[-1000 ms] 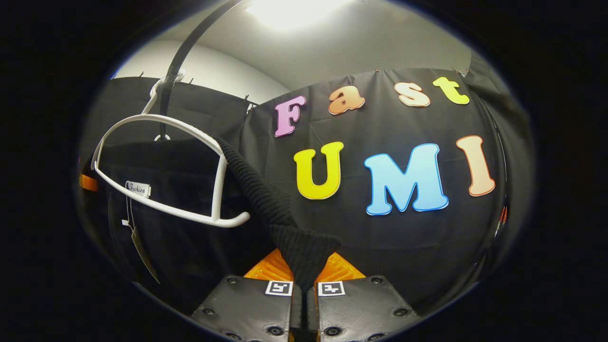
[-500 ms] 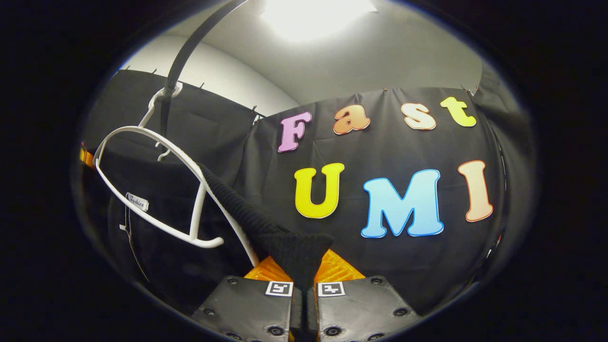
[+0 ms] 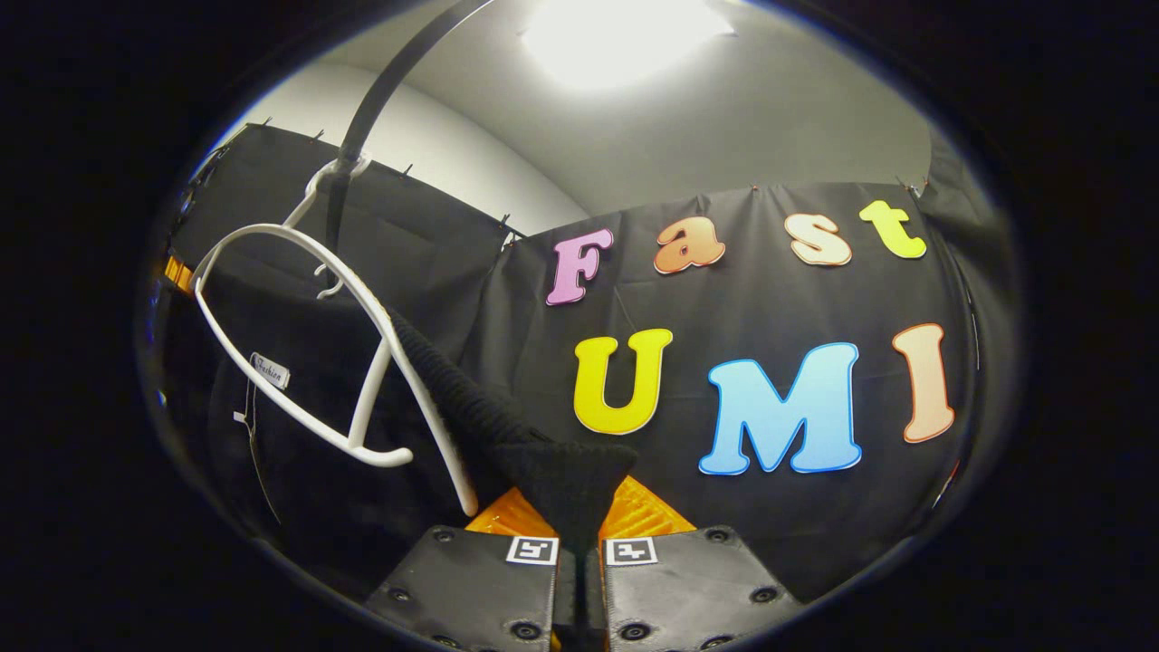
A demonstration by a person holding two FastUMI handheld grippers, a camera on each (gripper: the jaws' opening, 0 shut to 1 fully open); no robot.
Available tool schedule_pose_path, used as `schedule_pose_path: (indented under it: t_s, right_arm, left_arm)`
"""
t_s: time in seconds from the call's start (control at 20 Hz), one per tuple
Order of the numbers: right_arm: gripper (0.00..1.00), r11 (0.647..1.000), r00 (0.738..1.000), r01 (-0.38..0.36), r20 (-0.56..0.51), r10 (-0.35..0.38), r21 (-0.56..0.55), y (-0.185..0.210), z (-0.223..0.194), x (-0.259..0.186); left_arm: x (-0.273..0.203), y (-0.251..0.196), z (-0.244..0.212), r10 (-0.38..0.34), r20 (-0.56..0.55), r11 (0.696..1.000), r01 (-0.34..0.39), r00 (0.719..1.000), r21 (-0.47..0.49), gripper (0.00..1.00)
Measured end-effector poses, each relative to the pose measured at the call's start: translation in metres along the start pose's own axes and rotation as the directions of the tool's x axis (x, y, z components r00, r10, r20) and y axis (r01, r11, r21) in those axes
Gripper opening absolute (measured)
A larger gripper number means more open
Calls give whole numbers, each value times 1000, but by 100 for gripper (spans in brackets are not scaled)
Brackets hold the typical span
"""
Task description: Grasp the clothes on the hanger with both hands and then place them into the laundry hamper below.
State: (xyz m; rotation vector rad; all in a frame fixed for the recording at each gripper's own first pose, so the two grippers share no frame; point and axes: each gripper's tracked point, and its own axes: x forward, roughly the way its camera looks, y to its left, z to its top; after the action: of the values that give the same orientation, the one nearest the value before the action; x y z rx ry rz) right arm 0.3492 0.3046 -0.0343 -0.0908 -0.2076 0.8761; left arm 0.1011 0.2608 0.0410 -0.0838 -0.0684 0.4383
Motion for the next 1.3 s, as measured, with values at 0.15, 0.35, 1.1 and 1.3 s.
schedule_pose_path:
  t_s: [0.15, 0.35, 1.1, 1.3]
  right_arm:
    - [3, 1000, 999, -2, -50, 3, 15, 2, -19, -2]
    - [3, 999, 992, 3, -129, 2, 41, 0, -46, -17]
    - [5, 980, 926, 157, -363, -104, 121, 21, -72, -166]
    - [5, 962, 878, 242, -451, -161, 127, 32, -83, -205]
  left_arm:
    - [-2, 3, -20, 17, -36, 999, -18, 999, -44, 2]
    - [-4, -6, -43, 26, -70, 998, -29, 997, -50, 2]
    - [-109, -14, -129, 90, -281, 992, -110, 956, -56, 2]
    - [-108, -17, -142, 9, -322, 999, -22, 947, -35, 2]
